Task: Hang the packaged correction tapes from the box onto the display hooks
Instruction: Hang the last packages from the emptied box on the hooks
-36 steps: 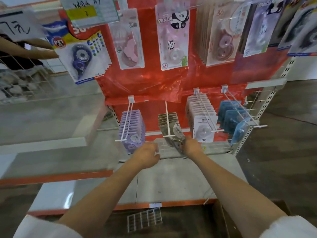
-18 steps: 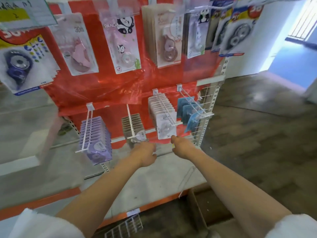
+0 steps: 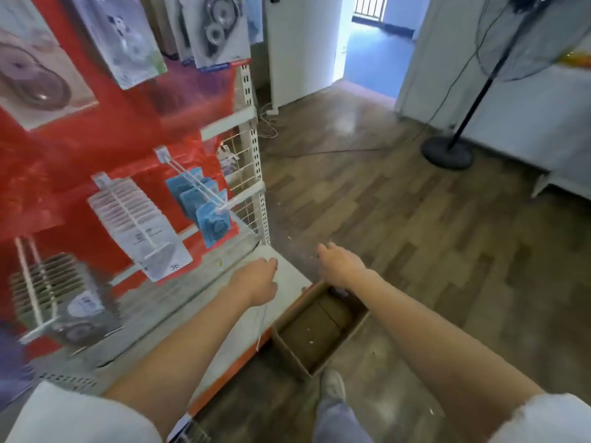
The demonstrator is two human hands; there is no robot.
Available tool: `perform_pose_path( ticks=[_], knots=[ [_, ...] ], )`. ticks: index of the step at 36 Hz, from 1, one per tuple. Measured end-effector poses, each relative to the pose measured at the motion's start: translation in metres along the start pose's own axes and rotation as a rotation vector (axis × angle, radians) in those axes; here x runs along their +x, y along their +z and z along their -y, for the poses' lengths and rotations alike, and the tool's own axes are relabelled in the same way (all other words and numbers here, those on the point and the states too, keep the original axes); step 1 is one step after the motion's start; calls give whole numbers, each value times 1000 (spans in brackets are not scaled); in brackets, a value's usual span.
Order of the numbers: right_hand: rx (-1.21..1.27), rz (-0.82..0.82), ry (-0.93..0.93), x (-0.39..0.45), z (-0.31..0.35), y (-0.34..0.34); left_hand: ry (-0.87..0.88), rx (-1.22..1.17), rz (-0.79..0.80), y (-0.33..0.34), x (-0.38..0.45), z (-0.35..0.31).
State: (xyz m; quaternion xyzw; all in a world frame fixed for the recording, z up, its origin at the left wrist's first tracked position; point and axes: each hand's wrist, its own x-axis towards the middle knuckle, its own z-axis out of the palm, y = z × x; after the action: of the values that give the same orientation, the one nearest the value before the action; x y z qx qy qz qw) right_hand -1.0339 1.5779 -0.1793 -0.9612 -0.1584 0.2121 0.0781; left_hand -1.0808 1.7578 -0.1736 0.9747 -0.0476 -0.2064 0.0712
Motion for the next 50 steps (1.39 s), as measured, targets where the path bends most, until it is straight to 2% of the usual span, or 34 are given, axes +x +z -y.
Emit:
perform_pose_path(
  ticks=[7,13,24,30,42,50],
  knots=[
    [193,54,143,23,-77,16,45,11,72,19,68,-46],
    [269,221,229,50,-133,63,3,3,192,52,122,-70],
    [337,376,309,111,-192,135,-41,-148,251,124,201,-82],
    [342,354,375,171,-211,204,-41,-161,276,199,254,-66],
    [250,233,495,308,-268,399,49,-110,270,402,380,-17],
    [127,192,520,368,-298,470,109,-128,264,484,432,-6]
  ],
)
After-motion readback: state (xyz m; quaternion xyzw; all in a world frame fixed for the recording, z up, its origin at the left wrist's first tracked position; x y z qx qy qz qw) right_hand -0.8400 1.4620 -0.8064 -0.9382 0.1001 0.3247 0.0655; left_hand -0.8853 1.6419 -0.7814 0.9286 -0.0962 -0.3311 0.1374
